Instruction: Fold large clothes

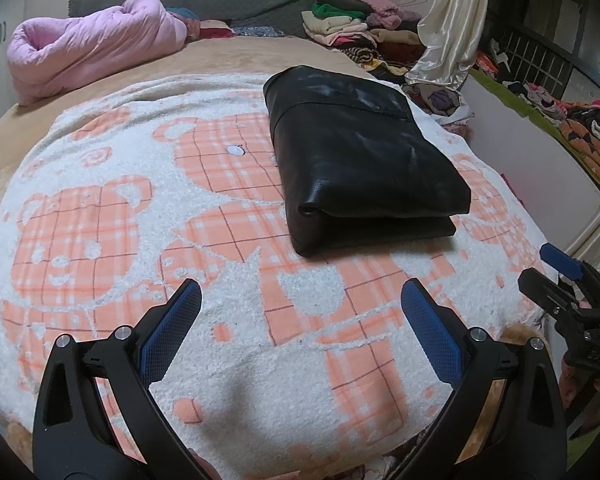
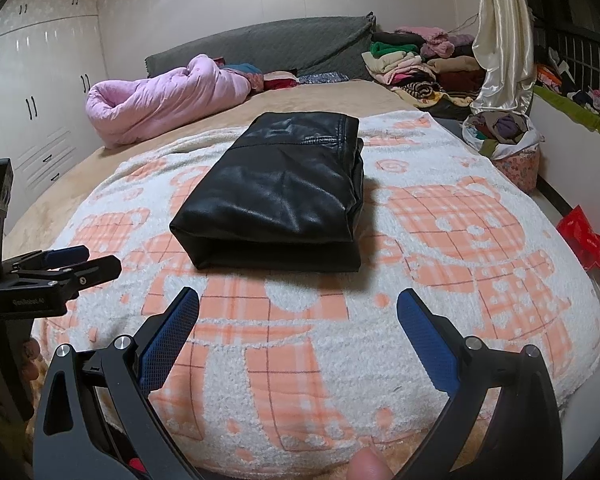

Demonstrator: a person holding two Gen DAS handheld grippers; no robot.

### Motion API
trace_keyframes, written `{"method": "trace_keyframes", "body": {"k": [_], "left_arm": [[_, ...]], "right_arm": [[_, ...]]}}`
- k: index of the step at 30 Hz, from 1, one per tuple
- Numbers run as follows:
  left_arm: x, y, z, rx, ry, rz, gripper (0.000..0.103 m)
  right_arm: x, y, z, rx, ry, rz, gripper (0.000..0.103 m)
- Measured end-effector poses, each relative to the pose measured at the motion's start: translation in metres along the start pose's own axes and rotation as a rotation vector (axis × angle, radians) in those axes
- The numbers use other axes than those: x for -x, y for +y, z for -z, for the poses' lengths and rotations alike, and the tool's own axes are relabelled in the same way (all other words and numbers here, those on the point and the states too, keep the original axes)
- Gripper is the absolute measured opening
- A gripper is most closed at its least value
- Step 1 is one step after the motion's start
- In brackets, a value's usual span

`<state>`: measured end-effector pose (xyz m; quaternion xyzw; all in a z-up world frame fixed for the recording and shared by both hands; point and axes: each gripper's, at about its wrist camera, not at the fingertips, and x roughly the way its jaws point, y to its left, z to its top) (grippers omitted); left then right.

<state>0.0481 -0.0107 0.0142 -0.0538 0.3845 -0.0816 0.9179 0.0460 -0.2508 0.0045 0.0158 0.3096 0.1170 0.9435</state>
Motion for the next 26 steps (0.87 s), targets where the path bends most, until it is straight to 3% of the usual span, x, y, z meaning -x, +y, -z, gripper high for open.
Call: {"method": "trace_keyframes", "body": {"k": [13,19,22,24,26], "left_arm": [[-0.003,0.006,0.000,-0.017,0.008,0.004,0.093],[-0.007,0.032,-0.006,0.042,0.018,-0.006,0.093],[-0.008,0.073,-0.016,0.107,0.016,-0.072,0.093],[-0.005,0.115,-0.022,0.167,0.013,-0.119,0.093],[0.004,0.174,-0.027,0.237,-0.005,-0.195,0.094]], "right_arm": [[0.001,0.004,0.001,0.015,0.010,0.025,0.099],[0.012,-0.017,0.001,-0.047,-0.030,0.074,0.099],[0.037,-0.068,0.007,-0.149,-0.092,0.189,0.099],[0.052,-0.113,0.018,-0.228,-0.089,0.321,0.099],[0.075,-0.182,0.042,-0.367,-0.068,0.480,0.099]]}}
